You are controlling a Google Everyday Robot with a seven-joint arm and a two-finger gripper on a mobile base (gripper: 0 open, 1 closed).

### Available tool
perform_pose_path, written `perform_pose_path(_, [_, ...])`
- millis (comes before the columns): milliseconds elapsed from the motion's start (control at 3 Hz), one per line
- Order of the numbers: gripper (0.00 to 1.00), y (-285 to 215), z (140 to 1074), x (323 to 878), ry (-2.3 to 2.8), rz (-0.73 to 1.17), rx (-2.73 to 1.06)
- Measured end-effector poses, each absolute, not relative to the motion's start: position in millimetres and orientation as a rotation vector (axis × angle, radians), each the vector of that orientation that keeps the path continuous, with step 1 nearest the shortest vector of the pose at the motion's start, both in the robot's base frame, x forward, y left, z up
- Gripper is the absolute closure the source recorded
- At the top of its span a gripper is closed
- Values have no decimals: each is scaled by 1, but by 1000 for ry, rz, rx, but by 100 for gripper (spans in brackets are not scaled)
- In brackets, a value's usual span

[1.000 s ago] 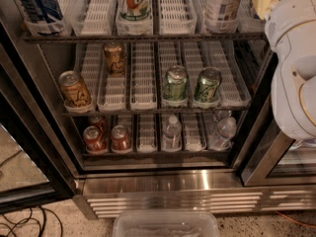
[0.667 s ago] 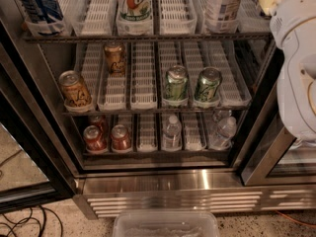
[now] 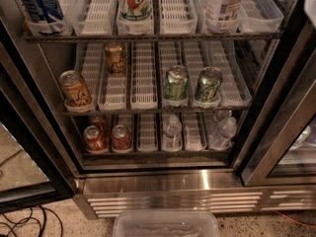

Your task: Pick blue plastic bottle from top shelf of fridge

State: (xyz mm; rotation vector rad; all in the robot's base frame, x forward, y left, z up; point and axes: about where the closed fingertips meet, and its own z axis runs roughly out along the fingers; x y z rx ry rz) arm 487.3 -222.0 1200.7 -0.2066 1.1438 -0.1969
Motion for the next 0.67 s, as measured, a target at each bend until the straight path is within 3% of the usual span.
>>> perform_pose_path(667, [100, -267, 1109, 423, 1445, -110, -63])
